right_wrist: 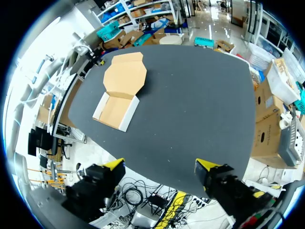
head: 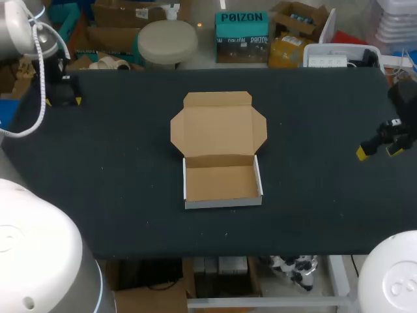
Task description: Assemble the packaging by folding the flat box into shape, placing the metal phone stand inside, and closing the box properly
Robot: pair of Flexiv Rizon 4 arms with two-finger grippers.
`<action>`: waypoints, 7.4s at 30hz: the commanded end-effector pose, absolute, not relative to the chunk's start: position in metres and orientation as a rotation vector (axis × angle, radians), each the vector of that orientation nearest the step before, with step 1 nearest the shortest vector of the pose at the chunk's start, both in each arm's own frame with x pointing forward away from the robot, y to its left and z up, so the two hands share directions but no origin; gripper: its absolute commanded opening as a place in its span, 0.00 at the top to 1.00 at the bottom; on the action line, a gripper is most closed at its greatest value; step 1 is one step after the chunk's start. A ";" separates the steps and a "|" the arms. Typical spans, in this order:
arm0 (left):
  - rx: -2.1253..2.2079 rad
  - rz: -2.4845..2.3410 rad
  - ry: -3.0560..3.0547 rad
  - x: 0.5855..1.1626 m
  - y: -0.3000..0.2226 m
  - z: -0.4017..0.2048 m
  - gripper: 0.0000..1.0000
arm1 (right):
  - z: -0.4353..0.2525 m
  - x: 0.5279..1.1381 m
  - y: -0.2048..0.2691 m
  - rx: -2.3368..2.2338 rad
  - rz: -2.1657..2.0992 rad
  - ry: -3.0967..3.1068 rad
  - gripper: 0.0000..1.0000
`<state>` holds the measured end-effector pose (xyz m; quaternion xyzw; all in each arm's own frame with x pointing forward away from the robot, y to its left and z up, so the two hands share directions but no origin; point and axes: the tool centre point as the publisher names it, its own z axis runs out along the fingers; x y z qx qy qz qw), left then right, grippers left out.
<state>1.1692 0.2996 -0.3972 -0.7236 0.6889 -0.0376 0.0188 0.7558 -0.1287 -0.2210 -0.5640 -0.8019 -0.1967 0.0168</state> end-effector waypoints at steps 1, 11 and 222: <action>-2.271 -0.073 2.160 1.181 0.301 -0.399 0.00 | -0.219 0.755 -0.129 -1.752 -0.604 -2.491 0.00; -2.285 -0.068 2.146 1.190 0.303 -0.399 0.00 | -0.219 0.755 -0.129 -1.752 -0.604 -2.491 0.00; -1.392 -0.145 2.696 0.917 -0.002 -0.291 1.00 | -0.289 0.760 -0.072 -0.134 -0.935 -3.116 0.00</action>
